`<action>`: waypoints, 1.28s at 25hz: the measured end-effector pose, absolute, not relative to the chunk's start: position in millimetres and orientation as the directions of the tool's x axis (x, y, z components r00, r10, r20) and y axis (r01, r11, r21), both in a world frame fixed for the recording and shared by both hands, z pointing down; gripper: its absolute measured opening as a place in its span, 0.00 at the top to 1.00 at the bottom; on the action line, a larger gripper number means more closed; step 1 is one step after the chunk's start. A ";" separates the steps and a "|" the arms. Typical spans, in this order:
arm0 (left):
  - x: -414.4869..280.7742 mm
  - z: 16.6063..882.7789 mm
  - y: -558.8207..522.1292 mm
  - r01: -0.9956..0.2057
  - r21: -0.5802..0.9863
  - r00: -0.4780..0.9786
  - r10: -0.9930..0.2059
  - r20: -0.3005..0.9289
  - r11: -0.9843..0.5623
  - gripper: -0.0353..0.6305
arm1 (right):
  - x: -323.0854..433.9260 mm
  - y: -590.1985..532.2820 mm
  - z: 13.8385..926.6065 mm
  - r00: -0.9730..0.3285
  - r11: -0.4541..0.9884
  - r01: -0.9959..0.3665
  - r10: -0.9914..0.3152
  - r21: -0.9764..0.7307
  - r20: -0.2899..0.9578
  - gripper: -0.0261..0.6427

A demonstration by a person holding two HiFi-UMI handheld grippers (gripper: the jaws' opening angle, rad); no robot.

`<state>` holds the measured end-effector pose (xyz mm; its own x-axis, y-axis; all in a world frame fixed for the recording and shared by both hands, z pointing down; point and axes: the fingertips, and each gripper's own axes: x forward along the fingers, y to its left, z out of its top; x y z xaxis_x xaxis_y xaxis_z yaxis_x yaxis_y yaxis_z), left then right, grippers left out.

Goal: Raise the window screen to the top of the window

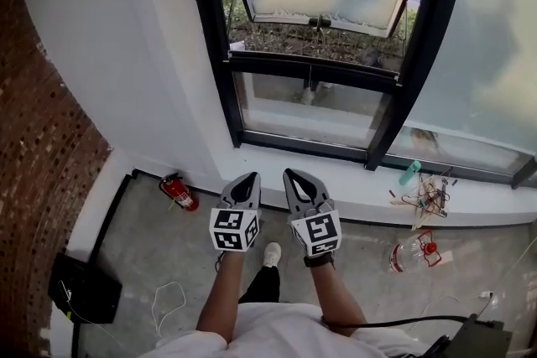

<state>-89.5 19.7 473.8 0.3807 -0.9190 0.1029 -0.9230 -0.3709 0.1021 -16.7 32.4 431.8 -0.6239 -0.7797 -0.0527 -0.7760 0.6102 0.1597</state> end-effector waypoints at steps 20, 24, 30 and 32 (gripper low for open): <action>-58.0 447.6 -274.8 -0.821 0.042 0.569 -0.822 -0.032 -0.570 0.95 | 18.1 -240.1 430.5 -0.392 0.389 -0.916 -0.920 0.097 -0.007 0.96; -43.7 457.7 -300.3 -0.796 0.072 0.602 -0.798 0.000 -0.601 0.95 | 31.0 -261.8 437.0 -0.376 0.377 -0.922 -0.926 0.089 0.028 0.96; -19.0 465.4 -342.3 -0.789 0.053 0.613 -0.790 0.009 -0.612 0.95 | 50.5 -314.9 452.3 -0.380 0.381 -0.923 -0.924 0.049 0.042 0.96; -16.4 466.1 -361.7 -0.796 0.036 0.605 -0.796 0.021 -0.604 0.95 | 49.3 -333.6 458.9 -0.403 0.405 -0.913 -0.914 0.041 0.052 0.96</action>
